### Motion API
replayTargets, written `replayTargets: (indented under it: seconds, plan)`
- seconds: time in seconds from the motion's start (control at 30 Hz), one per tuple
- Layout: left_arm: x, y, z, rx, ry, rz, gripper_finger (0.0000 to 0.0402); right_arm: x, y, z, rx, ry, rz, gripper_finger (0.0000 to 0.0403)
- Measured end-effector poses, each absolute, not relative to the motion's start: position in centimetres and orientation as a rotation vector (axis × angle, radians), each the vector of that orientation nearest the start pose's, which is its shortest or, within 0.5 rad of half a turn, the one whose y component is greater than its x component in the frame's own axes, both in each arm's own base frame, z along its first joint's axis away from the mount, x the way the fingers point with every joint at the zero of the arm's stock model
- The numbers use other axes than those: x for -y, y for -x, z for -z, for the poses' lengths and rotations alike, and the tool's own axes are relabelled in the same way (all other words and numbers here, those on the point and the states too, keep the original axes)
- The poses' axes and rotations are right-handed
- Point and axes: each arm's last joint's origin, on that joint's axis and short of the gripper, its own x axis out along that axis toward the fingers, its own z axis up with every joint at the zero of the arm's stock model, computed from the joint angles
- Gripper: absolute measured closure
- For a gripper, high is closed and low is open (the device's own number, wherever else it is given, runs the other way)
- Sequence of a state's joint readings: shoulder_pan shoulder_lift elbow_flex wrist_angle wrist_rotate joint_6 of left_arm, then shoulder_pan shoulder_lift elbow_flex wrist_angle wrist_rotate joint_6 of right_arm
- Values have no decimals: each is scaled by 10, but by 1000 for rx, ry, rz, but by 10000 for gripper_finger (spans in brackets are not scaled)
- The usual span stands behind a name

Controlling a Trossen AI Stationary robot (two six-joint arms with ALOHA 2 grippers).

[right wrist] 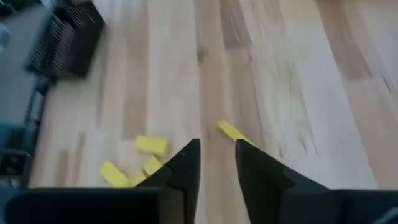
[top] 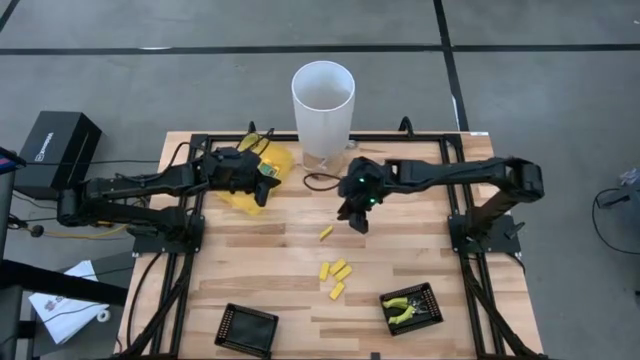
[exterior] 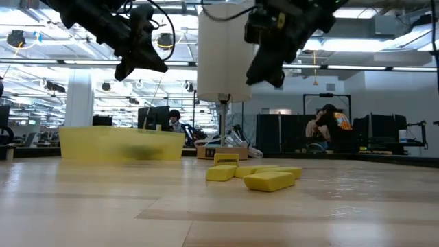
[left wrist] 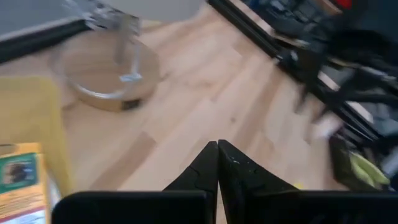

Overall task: Pick & Place School Supplies
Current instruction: Put the eraser into the bottom left black bin

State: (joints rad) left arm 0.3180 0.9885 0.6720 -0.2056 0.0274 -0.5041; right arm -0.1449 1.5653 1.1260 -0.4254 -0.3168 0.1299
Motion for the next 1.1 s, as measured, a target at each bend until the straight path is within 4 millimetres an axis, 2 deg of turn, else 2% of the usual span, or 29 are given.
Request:
replayTargets:
  seconds: [0.07,0.27,0.4,0.5,0.57,0.63,0.73,0.9,1.03,1.1]
  plan:
    - [-64,-200,-256,-446,589,-380,401,42,-330,-246,-871,-299,-111,288]
    - [-61,-201,-256,-450,673,-327,387,44,-335,-267,-806,-273,-136,251]
    - [-59,-203,-258,-444,744,-259,353,44,-328,-299,-706,-249,-140,249]
    - [-53,-215,-256,-432,794,-182,312,45,-320,-324,-628,-230,-116,256]
    - [-44,-227,-252,-435,779,-142,282,48,-312,-340,-580,-233,-76,264]
    - [-34,-241,-243,-479,743,-173,256,51,-304,-356,-525,-240,-39,271]
    - [-17,-265,-232,-538,608,-231,234,54,-289,-373,-471,-262,-10,280]
    - [4,-313,-226,-623,447,-219,229,55,-266,-388,-450,-266,45,284]
    - [10,-347,-220,-741,384,-215,229,54,-253,-392,-472,-265,66,284]
    - [10,-357,-213,-818,377,-235,229,52,-247,-393,-485,-266,68,284]
